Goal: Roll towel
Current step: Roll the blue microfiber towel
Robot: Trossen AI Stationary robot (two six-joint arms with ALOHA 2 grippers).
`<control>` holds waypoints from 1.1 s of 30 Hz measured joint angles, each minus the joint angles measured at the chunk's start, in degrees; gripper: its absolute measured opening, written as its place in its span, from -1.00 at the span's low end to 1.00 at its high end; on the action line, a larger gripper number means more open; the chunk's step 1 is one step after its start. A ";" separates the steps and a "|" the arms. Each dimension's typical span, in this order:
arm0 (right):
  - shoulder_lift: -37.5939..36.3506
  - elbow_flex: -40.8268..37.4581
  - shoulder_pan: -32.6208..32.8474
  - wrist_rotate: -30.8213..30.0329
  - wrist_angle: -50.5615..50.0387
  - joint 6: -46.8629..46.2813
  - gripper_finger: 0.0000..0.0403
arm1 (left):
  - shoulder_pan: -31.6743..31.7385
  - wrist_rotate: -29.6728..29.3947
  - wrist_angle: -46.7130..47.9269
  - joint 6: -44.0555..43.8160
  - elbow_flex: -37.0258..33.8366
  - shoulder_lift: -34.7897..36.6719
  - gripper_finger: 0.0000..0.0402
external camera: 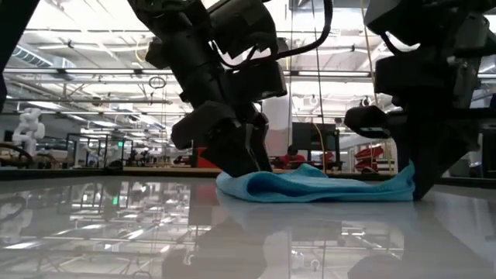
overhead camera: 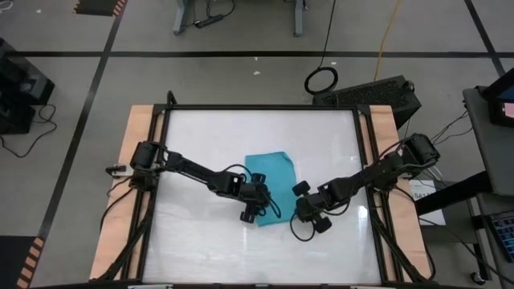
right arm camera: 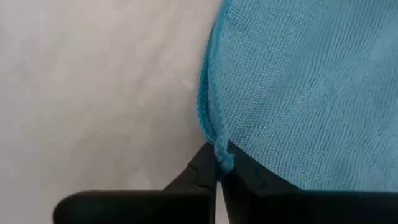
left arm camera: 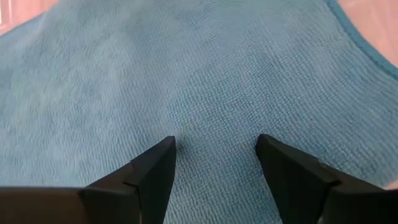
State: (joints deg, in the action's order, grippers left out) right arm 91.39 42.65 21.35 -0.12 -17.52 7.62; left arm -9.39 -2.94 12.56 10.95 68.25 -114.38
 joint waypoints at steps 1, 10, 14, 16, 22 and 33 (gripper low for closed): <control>0.00 0.00 0.08 0.78 0.30 -1.82 -0.98 | 0.00 -0.13 0.75 0.22 0.18 0.41 0.18; 0.13 -0.07 0.22 5.62 3.30 -12.73 -0.99 | -5.27 -2.05 2.81 0.58 1.00 7.00 0.18; 0.13 -0.07 0.19 5.48 3.75 -15.28 -1.00 | -11.19 -6.45 5.33 0.60 0.81 6.58 0.18; 0.13 -0.07 0.17 5.38 4.55 -15.45 -1.00 | -14.04 -8.47 4.01 0.53 0.92 5.66 0.18; 0.13 -0.07 0.15 5.19 6.38 -15.44 -1.00 | -19.50 -18.94 -0.46 1.67 -0.71 3.64 0.18; 0.11 -0.07 0.15 4.87 6.66 -17.94 -1.00 | -20.82 -22.23 -2.37 1.36 -0.81 -2.17 0.18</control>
State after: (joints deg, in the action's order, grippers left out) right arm 91.50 42.59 21.50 4.75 -10.86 -10.33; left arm -30.21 -25.18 10.20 12.32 67.44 -116.55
